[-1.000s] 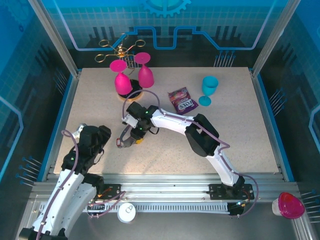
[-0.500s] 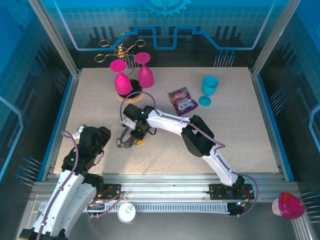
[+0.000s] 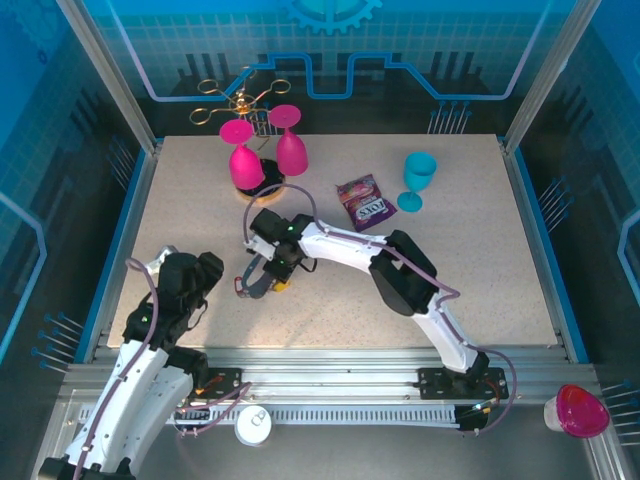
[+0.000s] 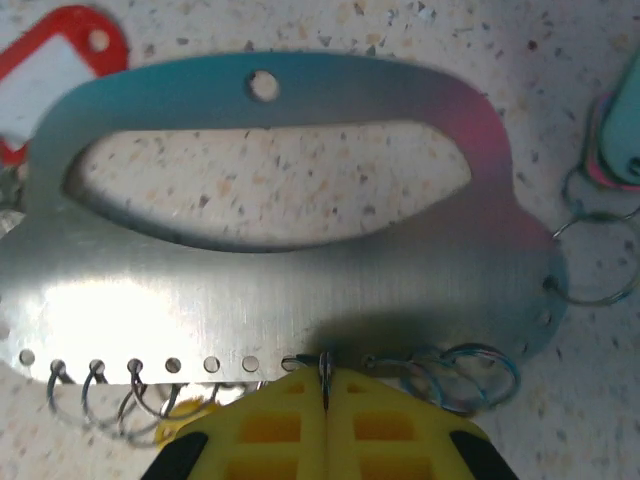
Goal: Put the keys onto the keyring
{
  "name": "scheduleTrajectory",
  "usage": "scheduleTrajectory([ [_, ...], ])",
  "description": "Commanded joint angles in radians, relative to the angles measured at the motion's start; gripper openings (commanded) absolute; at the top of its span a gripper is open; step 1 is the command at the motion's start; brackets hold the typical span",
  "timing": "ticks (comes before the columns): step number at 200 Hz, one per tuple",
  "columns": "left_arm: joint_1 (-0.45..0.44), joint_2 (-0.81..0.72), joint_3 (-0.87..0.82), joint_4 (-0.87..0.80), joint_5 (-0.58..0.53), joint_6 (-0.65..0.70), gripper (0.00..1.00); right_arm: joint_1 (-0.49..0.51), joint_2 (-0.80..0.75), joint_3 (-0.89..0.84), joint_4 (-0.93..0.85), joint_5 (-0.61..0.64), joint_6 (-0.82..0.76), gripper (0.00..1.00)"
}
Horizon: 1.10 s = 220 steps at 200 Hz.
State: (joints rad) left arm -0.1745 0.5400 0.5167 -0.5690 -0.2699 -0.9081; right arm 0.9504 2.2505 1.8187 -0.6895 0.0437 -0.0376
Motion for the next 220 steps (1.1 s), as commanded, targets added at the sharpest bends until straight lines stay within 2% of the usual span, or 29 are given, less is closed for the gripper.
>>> scheduleTrajectory([
  [1,0.007,-0.005,-0.010,0.132,0.094,0.155,0.60,0.003,-0.172,-0.123,0.138,-0.036,0.027,0.00],
  [28,0.007,0.017,-0.019,0.277,0.248,0.311,0.61,-0.031,-0.344,-0.336,0.303,-0.089,0.045,0.00],
  [50,0.006,0.065,-0.019,0.413,0.414,0.452,0.62,-0.079,-0.459,-0.477,0.407,-0.175,0.068,0.00],
  [66,0.003,0.117,-0.020,0.504,0.495,0.524,0.61,-0.114,-0.526,-0.562,0.464,-0.230,0.070,0.00],
  [85,-0.006,0.184,-0.013,0.591,0.593,0.623,0.58,-0.156,-0.589,-0.638,0.519,-0.290,0.055,0.00],
  [104,-0.034,0.248,-0.005,0.659,0.638,0.718,0.56,-0.201,-0.629,-0.685,0.550,-0.354,0.039,0.00],
  [131,-0.117,0.353,0.031,0.661,0.764,0.915,0.56,-0.249,-0.653,-0.711,0.548,-0.402,0.036,0.00],
  [160,-0.234,0.462,0.074,0.585,0.771,1.138,0.60,-0.273,-0.678,-0.732,0.550,-0.438,0.044,0.00],
  [194,-0.270,0.520,0.050,0.674,0.773,1.148,0.68,-0.302,-0.699,-0.720,0.507,-0.430,0.155,0.00],
  [220,-0.278,0.549,0.032,0.720,0.754,1.147,0.70,-0.302,-0.731,-0.742,0.515,-0.438,0.229,0.00],
])
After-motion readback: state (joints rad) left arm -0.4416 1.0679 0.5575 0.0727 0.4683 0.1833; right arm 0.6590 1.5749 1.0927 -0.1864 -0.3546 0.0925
